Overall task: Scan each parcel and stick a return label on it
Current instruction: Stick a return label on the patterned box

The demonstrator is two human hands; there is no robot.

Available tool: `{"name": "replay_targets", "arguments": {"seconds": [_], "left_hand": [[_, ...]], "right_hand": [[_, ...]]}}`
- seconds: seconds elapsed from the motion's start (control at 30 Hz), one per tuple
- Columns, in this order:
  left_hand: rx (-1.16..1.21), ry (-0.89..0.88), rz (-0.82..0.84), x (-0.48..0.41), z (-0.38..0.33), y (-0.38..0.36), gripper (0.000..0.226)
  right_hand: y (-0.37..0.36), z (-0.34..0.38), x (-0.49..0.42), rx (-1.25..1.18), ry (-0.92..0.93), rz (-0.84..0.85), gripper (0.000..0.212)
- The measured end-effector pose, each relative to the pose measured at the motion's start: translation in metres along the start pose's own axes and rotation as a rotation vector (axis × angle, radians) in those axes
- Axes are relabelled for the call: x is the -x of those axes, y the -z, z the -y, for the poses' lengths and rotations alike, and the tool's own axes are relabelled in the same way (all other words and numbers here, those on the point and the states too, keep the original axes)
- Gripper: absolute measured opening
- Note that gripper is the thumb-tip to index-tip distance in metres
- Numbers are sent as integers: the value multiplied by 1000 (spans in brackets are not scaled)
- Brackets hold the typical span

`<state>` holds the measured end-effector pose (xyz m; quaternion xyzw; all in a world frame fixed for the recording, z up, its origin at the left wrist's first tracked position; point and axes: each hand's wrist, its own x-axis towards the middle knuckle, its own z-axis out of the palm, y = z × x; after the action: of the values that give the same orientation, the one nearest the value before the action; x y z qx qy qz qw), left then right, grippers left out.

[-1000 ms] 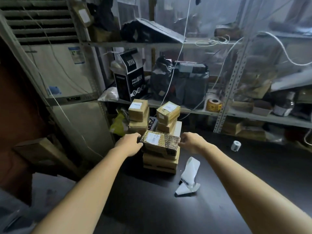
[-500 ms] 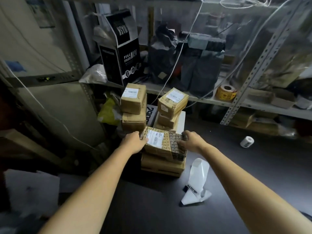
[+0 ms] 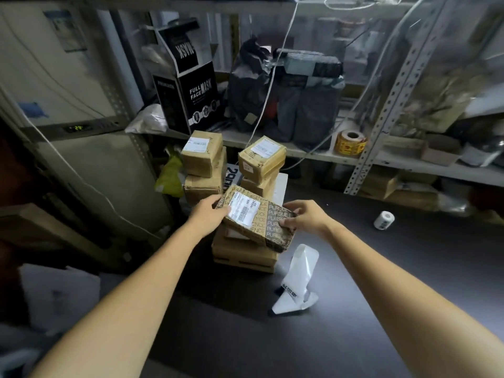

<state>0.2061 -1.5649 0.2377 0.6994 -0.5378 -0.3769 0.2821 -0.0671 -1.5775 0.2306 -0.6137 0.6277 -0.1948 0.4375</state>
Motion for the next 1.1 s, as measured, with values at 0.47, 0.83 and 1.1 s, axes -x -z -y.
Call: {"name": "replay_targets", "arguments": {"seconds": [0.47, 0.83, 1.1], "left_hand": [[582, 91, -9, 83, -97, -185, 62], [466, 168, 480, 90, -83, -309, 77], [344, 215, 668, 75, -50, -358, 66]], "right_hand": [[103, -117, 131, -112, -35, -145, 24], [91, -217, 154, -285, -269, -212, 54], [67, -267, 152, -383, -378, -239, 59]]}}
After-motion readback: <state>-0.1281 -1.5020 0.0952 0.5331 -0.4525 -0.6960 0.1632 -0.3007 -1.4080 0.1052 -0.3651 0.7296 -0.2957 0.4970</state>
